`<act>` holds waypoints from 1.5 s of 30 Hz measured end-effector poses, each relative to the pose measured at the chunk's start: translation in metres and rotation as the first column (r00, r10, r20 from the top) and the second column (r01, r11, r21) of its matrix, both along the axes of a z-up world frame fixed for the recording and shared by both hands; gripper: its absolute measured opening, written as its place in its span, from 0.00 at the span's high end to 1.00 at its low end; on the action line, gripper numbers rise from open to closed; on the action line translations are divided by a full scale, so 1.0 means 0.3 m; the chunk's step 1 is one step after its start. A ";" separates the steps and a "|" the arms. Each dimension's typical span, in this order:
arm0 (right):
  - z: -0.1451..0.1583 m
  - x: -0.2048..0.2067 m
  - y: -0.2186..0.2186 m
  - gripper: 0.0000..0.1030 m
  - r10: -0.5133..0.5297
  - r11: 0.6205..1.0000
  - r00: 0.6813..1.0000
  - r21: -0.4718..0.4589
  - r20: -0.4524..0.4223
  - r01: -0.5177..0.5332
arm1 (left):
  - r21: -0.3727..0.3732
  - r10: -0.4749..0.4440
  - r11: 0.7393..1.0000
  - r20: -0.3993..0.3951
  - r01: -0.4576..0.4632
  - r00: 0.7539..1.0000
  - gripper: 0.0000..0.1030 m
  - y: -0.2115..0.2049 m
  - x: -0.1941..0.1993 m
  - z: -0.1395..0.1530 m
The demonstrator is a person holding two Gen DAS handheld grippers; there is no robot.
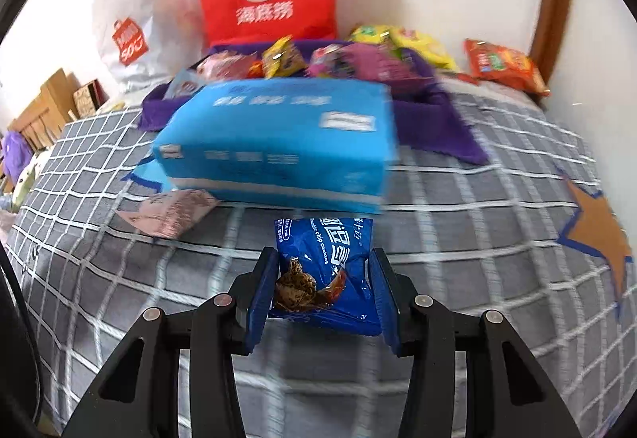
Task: Organize snacks
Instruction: 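Grasp the blue biscuit packet with the right tool while the left tool grasps the pink wafer packet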
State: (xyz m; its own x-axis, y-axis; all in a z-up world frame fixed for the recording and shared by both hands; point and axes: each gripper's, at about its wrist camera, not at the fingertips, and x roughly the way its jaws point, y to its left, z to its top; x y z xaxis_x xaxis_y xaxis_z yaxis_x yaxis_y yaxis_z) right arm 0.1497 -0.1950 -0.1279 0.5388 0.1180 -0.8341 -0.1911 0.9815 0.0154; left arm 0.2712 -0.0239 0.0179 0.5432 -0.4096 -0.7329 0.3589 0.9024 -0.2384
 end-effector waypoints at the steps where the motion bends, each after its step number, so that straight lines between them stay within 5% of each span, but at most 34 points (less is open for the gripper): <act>1: 0.000 -0.002 -0.023 0.55 -0.012 1.000 1.000 -0.003 0.006 0.012 | 0.010 0.008 1.000 0.007 -0.008 1.000 0.35 -0.003 -0.002 0.000; 7: -0.045 -0.008 -0.129 0.55 -0.085 0.994 0.995 0.063 -0.046 0.088 | 0.066 0.012 0.998 0.021 -0.013 1.000 0.35 -0.051 -0.007 -0.015; 16: -0.052 -0.005 -0.156 0.54 -0.084 0.988 0.995 0.123 -0.055 0.090 | 0.177 0.043 0.984 -0.093 -0.026 0.995 0.35 -0.008 -0.102 -0.157; 26: -0.051 -0.009 -0.156 0.54 -0.091 0.987 0.994 0.126 -0.054 0.097 | 0.113 0.135 0.988 -0.274 -0.108 0.952 0.35 0.072 -0.209 -0.422; 45: -0.055 -0.006 -0.178 0.54 -0.093 0.979 0.994 0.174 -0.060 0.102 | 0.171 0.189 0.975 -0.305 -0.141 0.933 0.37 0.006 -0.194 -0.576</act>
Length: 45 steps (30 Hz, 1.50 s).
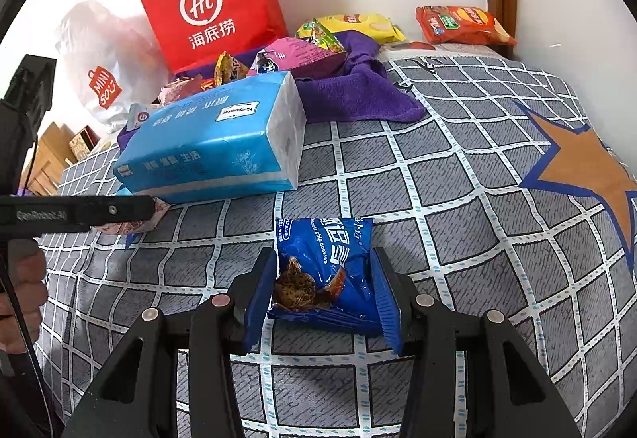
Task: Organize snacks
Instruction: 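Grasp the blue biscuit packet with the right tool while the left tool grasps the pink wafer packet, then lift and carry the blue biscuit packet and pink wafer packet over the purple towel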
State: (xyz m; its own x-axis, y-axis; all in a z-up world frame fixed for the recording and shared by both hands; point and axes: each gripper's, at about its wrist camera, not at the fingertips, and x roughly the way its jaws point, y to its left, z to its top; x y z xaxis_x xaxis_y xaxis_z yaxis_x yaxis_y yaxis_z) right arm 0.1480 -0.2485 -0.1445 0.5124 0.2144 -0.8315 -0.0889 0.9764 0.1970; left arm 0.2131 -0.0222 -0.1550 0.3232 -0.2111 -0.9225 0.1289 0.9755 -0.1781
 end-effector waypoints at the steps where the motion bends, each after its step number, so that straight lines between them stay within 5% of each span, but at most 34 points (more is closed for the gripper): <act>1: 0.000 -0.001 -0.002 0.54 0.000 1.000 1.000 0.003 0.000 0.000 | 0.006 0.001 1.000 -0.002 -0.001 1.000 0.37 -0.001 -0.001 -0.006; 10: -0.001 0.000 -0.003 0.54 0.003 1.000 1.000 -0.002 0.000 -0.003 | -0.016 -0.010 1.000 0.013 0.010 1.000 0.41 0.011 -0.027 -0.015; 16: -0.001 0.001 0.000 0.53 0.004 1.000 1.000 -0.003 0.000 -0.004 | -0.030 -0.012 0.999 0.039 0.013 0.999 0.56 0.060 -0.056 -0.010; 22: -0.001 0.001 0.003 0.53 0.007 1.000 1.000 -0.010 0.000 -0.007 | -0.006 -0.032 0.999 0.072 0.032 0.997 0.56 0.065 -0.066 -0.014; 29: -0.001 0.000 0.005 0.53 0.008 1.000 1.000 -0.011 -0.001 -0.008 | 0.120 -0.099 0.990 0.172 0.079 0.980 0.56 0.017 -0.107 -0.026; 38: -0.002 -0.001 0.007 0.53 0.009 1.000 1.000 -0.010 -0.001 -0.009 | 0.144 -0.108 0.987 0.268 0.071 0.957 0.57 0.009 -0.150 -0.035; 45: -0.003 0.001 -0.012 0.53 0.003 1.000 1.000 0.029 -0.001 -0.003 | 0.119 -0.094 0.991 0.267 0.064 0.959 0.57 0.016 -0.150 -0.036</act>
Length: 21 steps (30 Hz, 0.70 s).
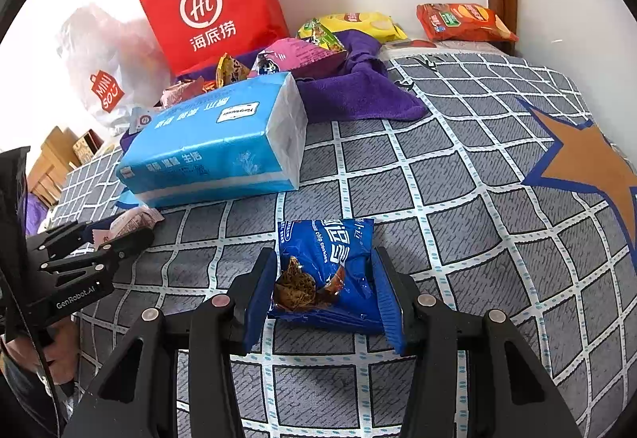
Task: Organize snacks
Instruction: 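Lift and carry the blue biscuit packet and pink wafer packet over the purple towel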
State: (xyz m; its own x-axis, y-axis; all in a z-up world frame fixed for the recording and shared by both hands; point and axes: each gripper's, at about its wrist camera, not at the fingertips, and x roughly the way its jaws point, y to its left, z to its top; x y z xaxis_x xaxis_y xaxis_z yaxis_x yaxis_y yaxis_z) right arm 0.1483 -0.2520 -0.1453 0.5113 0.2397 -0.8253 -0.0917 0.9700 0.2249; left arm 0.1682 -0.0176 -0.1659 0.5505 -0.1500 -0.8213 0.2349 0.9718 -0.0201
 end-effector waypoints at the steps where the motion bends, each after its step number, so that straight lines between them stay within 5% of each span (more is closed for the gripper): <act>1: 0.000 0.000 -0.002 0.53 -0.001 1.000 1.000 0.004 0.000 0.001 | 0.001 0.000 1.000 0.000 0.000 1.000 0.57 -0.001 0.000 0.000; 12: -0.002 -0.001 -0.022 0.53 -0.010 0.999 1.000 0.050 0.000 0.010 | -0.003 0.001 1.000 0.000 -0.001 1.000 0.57 -0.002 0.000 -0.001; 21: -0.005 -0.004 0.077 0.44 0.078 0.986 0.997 -0.145 -0.008 -0.078 | 0.006 0.002 1.000 0.001 -0.002 1.000 0.54 -0.006 -0.001 -0.001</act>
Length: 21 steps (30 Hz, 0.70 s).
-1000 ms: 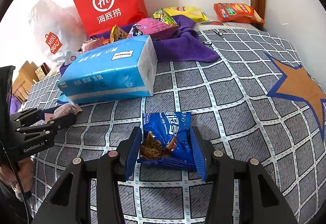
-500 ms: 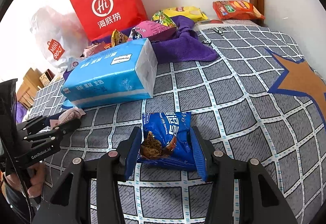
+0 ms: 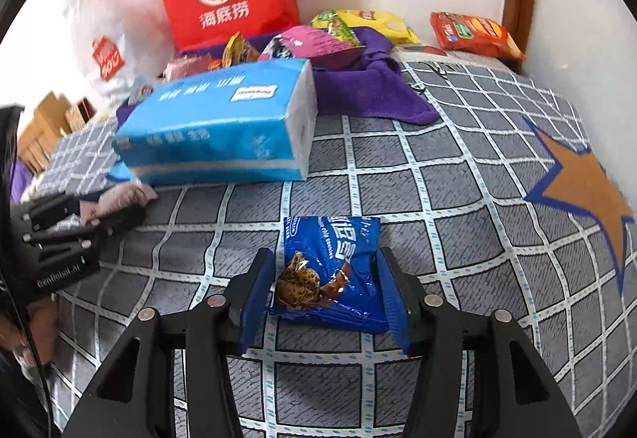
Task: Organize snacks
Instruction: 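Lift and carry the blue biscuit packet and pink wafer packet over the purple towel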
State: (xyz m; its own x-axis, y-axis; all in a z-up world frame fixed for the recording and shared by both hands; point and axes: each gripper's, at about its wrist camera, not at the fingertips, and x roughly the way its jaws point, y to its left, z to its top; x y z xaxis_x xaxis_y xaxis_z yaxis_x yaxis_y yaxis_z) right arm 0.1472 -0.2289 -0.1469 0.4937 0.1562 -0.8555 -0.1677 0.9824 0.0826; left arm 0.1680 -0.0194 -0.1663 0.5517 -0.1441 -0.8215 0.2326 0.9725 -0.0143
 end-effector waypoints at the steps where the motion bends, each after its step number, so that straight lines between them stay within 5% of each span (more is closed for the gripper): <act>1: -0.001 -0.001 0.004 0.44 0.004 1.000 1.000 -0.008 -0.001 -0.005 | 0.005 0.001 1.000 0.000 -0.001 1.000 0.53 -0.001 0.000 0.000; 15: -0.002 -0.004 0.011 0.42 0.011 1.000 1.000 -0.012 0.002 -0.011 | 0.005 0.009 1.000 0.000 -0.009 1.000 0.52 0.004 0.002 -0.002; 21: 0.003 -0.003 -0.013 0.52 -0.020 1.000 1.000 0.004 0.008 0.020 | 0.017 -0.016 1.000 0.009 0.016 1.000 0.58 -0.009 -0.005 0.007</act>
State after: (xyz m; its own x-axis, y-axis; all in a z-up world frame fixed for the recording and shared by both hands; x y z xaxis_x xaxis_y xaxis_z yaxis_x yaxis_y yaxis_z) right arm 0.1462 -0.2326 -0.1460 0.5037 0.1498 -0.8508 -0.1489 0.9852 0.0852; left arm 0.1664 -0.0221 -0.1642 0.5569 -0.1387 -0.8189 0.2478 0.9688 0.0044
